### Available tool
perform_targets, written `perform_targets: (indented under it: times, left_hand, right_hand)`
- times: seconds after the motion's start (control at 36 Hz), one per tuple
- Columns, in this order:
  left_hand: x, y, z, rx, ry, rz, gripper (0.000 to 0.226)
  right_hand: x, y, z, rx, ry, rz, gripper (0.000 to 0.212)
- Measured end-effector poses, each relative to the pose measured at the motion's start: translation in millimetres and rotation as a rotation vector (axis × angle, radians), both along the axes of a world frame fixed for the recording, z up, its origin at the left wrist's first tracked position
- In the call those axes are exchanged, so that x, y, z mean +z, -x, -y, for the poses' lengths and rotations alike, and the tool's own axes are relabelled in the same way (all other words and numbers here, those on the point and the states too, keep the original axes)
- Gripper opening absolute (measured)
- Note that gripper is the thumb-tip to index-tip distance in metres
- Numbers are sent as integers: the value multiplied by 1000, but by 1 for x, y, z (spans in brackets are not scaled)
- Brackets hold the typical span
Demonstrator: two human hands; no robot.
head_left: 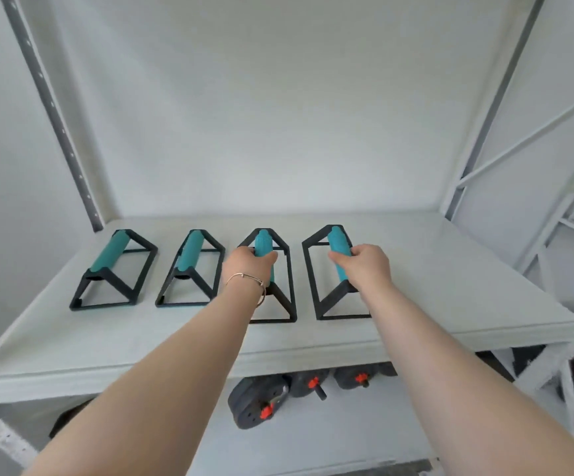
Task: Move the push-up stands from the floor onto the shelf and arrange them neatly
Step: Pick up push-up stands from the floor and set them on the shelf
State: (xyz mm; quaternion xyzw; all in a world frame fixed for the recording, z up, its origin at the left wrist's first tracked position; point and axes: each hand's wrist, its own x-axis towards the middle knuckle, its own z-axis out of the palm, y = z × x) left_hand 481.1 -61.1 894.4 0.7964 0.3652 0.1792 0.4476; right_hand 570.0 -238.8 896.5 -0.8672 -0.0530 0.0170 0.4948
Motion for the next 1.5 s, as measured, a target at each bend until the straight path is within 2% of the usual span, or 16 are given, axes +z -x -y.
perform_targets:
  times: [0.31,0.44,0.67,0.78,0.86,0.97,1.08,1.19,1.33,1.5]
  left_hand:
    - [-17,-86,-49,-88,80,-22,25]
    - [-28,-104,-57,-115,81,-51,26]
    - [-37,-121,-59,-114,107,-45,20]
    - [-35,-121,-56,-130,-24,-70,21]
    - [-37,-120,-48,-139,-253,-59,38]
    - [-39,-112,-22,-177,-543,19,43]
    - [-45,-98,10,-212,-745,41,46]
    - [-50,-72,51,-195,-804,8,45]
    - [-66,-26,114,-106,-788,-100,49]
    - [-87,31,197,-55,-739,-237,55]
  right_hand:
    - [-20,-76,-56,-64,101,-54,31]
    - [-27,-92,-59,-87,124,-76,36]
    - [-32,-105,-64,-56,227,-88,33]
    - [-34,-106,-64,-37,334,-21,37]
    - [-37,-101,-61,-34,344,108,35]
    - [-42,-90,-49,-2,324,281,41]
    - [-47,-74,-27,29,286,409,52]
    - [-55,-53,6,84,283,515,55]
    - [-76,-22,62,221,315,690,55]
    - [-106,22,144,361,312,709,56]
